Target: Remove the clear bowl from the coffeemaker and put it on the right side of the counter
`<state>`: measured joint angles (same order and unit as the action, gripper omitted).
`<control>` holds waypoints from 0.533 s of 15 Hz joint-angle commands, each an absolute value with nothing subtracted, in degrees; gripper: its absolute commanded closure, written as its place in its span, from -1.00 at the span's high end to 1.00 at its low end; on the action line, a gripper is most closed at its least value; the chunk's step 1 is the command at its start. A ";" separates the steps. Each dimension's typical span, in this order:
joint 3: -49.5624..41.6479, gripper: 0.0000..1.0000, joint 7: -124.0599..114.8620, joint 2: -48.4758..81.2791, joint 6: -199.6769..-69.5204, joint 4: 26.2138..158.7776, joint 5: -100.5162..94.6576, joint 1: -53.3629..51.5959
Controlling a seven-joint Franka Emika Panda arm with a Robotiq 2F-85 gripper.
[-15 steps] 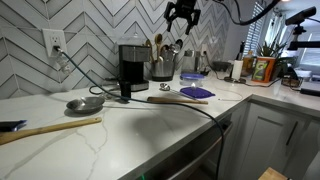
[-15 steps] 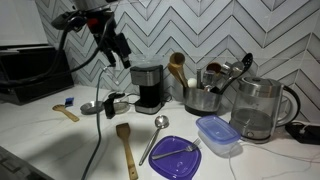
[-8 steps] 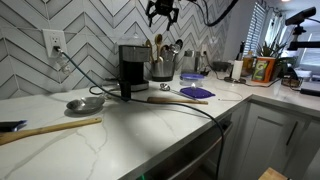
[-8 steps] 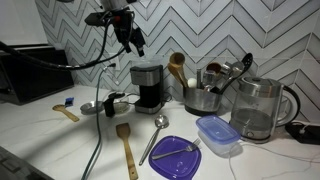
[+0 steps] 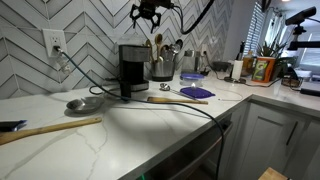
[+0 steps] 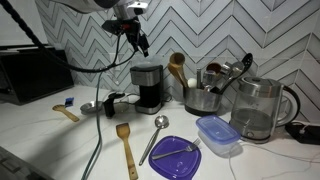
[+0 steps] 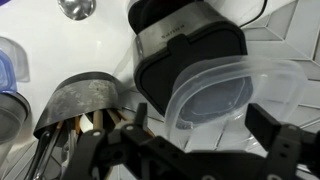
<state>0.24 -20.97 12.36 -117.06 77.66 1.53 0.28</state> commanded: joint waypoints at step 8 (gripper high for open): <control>-0.60 1.00 -30.39 20.88 -115.46 69.30 -0.21 -0.40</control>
